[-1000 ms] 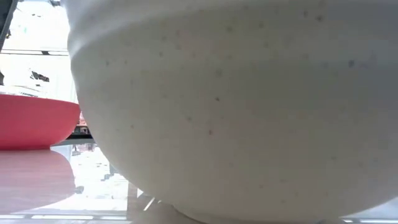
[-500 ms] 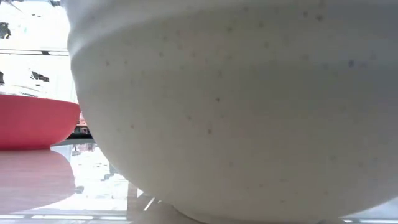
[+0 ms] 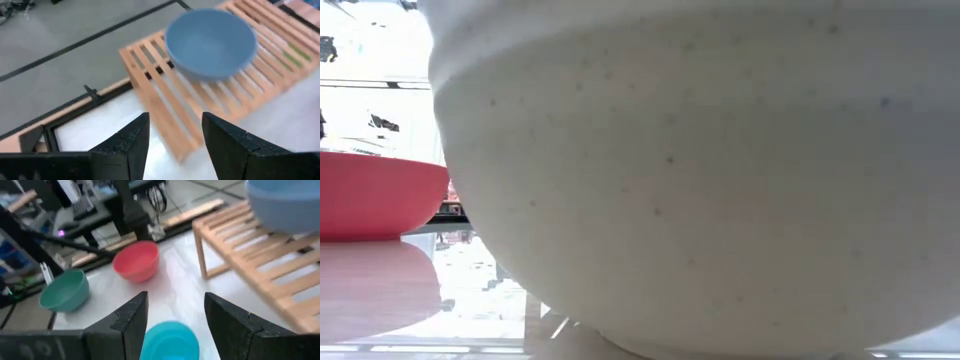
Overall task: Place and stack bowls onto a shelf
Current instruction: Stack the orange bowl on top of the blue bowl on the shelf
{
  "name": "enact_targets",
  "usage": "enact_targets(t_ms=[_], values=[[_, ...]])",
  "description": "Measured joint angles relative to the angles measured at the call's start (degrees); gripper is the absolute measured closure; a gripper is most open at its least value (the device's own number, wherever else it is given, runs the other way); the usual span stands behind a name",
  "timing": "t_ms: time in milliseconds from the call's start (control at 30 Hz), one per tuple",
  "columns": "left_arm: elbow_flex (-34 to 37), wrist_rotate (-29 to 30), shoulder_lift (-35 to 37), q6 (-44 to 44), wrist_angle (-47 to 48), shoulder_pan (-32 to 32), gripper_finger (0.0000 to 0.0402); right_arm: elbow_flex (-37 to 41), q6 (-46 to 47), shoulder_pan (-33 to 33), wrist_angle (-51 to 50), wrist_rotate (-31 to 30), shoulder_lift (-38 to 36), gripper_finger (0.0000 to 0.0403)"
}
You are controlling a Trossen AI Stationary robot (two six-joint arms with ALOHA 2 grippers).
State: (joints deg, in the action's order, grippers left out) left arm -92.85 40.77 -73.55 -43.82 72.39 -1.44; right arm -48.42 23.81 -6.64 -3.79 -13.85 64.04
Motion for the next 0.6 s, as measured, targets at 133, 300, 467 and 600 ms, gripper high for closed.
enact_targets(t_ms=[133,300,467,600], values=[[7.67,0.22,3.63,-4.81,0.14,5.45,0.0235,-0.90,2.96,-0.56,0.11,-1.11,3.95,0.0184],[14.58,-1.24,6.43,-9.25,0.20,11.45,0.0235,-3.65,7.77,-0.91,-0.23,-4.56,6.50,0.0184],[19.24,0.48,9.01,-12.87,-0.01,17.12,0.0235,-7.02,8.20,-2.28,-0.13,-7.68,6.40,0.0189],[24.28,1.99,12.21,-16.24,-0.59,20.02,0.0235,-8.31,10.93,-3.29,-2.34,-10.27,6.48,0.0205]])
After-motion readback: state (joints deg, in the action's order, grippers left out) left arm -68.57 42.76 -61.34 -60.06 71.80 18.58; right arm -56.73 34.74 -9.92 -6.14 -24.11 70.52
